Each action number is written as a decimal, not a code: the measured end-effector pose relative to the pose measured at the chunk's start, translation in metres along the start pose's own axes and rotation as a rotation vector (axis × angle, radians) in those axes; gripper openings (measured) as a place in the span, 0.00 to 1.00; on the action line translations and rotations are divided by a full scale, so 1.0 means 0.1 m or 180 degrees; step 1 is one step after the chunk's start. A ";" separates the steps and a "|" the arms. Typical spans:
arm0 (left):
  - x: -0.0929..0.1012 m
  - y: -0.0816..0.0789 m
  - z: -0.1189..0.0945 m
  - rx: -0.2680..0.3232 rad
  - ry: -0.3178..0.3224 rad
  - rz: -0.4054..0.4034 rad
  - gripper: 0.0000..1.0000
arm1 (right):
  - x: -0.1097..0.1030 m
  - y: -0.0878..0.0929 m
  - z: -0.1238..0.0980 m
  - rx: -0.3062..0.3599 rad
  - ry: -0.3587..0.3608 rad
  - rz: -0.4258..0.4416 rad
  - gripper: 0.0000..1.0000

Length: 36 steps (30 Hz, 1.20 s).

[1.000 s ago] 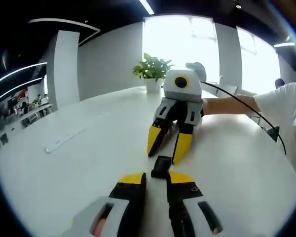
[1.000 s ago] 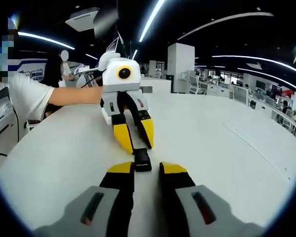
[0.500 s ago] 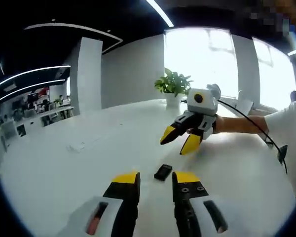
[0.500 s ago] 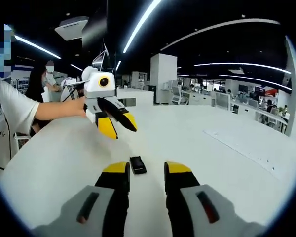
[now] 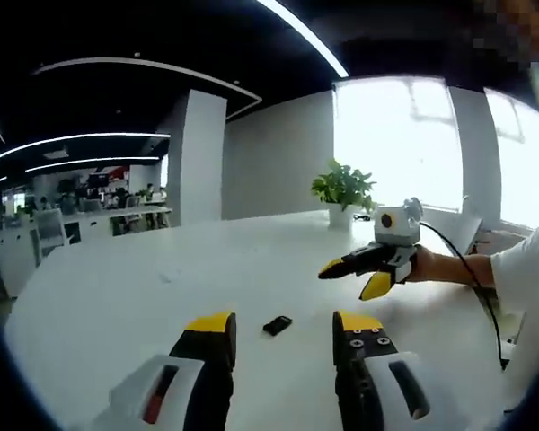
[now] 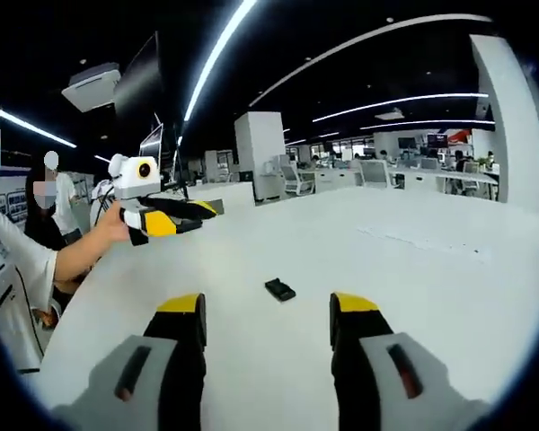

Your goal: Snap the two parts of the plastic buckle together until the buckle closes and remains connected.

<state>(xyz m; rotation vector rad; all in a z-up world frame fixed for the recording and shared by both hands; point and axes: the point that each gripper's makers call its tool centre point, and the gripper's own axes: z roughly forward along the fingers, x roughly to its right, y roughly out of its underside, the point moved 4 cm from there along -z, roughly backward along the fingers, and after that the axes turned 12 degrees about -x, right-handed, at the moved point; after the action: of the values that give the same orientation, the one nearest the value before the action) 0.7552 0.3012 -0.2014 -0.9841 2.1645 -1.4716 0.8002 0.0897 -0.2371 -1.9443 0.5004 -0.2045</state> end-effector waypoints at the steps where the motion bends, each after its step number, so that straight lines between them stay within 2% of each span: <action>1: 0.03 0.01 -0.05 0.0010 -0.0014 -0.0010 0.45 | -0.03 0.02 -0.02 -0.0022 0.0016 -0.0021 0.60; 6: 0.12 0.08 -0.27 0.0085 -0.0133 -0.0002 0.49 | -0.22 0.12 -0.12 -0.0204 0.0126 -0.0105 0.69; 10: 0.21 0.14 -0.43 0.0110 -0.0225 0.0019 0.56 | -0.37 0.12 -0.24 -0.0198 0.0214 -0.0103 0.76; 14: 0.23 0.27 -0.50 -0.0064 -0.0361 -0.0046 0.59 | -0.50 0.08 -0.40 -0.0114 0.0388 -0.0188 0.81; 16: 0.27 0.32 -0.51 -0.0104 -0.0378 -0.0046 0.66 | -0.57 0.07 -0.49 -0.0112 0.0457 -0.0192 0.83; 20: 0.33 0.42 -0.54 -0.0163 -0.0442 -0.0060 0.72 | -0.68 0.12 -0.63 -0.0150 0.0540 -0.0086 0.88; 23: 0.37 0.46 -0.56 -0.0154 -0.0448 -0.0161 0.76 | -0.73 0.18 -0.71 -0.0155 0.0601 -0.0016 0.98; 27: 0.42 0.52 -0.56 -0.0220 -0.0391 -0.0287 0.80 | -0.77 0.26 -0.85 -0.0105 0.0783 -0.0004 1.00; 31: 0.41 0.54 -0.57 -0.0205 -0.0486 -0.0379 0.92 | -0.83 0.33 -0.94 -0.0034 0.0797 0.0049 1.00; 36: 0.45 0.60 -0.59 -0.0162 -0.0520 -0.0473 0.98 | -0.91 0.36 -1.06 0.0059 0.0961 -0.0020 1.00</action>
<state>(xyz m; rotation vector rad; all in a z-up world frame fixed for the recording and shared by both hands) 0.6660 0.3225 -0.2274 -1.2610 2.0597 -1.3527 0.6710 0.0286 -0.2183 -1.9058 0.6868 -0.5099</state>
